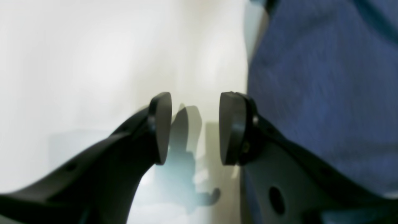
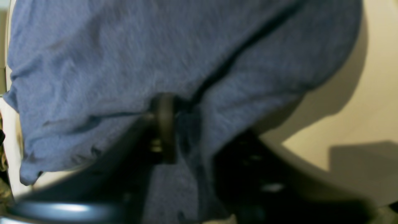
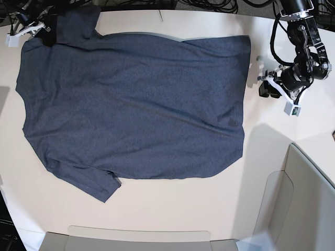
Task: Layout the t-shirt on the table in an organized manner, then fold the t-shirt properly
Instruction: 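Pull the shirt edges outward with both grippers to flatten it, then release the shirt and hold both grippers at its edges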
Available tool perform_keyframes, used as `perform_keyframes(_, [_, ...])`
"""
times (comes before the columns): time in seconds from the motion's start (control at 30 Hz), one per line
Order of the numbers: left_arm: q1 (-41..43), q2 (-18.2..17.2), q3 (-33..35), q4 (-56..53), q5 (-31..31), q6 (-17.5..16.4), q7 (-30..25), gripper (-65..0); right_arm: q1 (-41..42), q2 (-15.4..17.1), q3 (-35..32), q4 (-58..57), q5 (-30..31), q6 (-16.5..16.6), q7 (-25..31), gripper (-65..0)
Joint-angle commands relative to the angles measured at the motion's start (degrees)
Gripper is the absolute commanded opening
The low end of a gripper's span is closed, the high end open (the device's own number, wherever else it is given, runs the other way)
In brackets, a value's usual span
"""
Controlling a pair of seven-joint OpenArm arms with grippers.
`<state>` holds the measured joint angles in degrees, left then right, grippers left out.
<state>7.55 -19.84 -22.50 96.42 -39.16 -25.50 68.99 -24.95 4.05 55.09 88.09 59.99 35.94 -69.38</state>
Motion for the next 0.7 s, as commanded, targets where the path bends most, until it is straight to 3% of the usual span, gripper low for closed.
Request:
perform_keyframes(0.0, [0.40, -0.16, -2.69, 0.94, -0.10, -0.83, 0.77, -40.0, -1.20, -0.49, -1.24, -1.11, -7.28, -1.88, -7.05, -65.0])
perform_keyframes(0.2, [1.37, 6.08, -16.22, 0.68, -0.10, -9.27, 11.01, -40.0, -0.33, 0.74, -2.04, -2.86, -7.28, -1.88, -6.97, -65.0])
perform_keyframes(0.37, [4.71, 8.27, -22.38, 0.24, -4.67, -9.62, 11.01, -35.1, -0.33, 0.74, -2.04, -3.48, -7.28, -1.88, -6.97, -65.0])
perform_keyframes(0.53, [9.81, 8.27, -21.59, -4.77, -13.72, -9.62, 11.01, -24.0, -0.33, 0.74, -1.95, -3.57, -7.28, -1.88, -6.97, -65.0])
perform_keyframes(0.67, [11.75, 8.27, -18.33, -8.73, -16.45, -9.62, 11.01, -23.6, -0.33, 0.74, -1.95, -3.57, -7.28, -1.88, -6.97, -65.0])
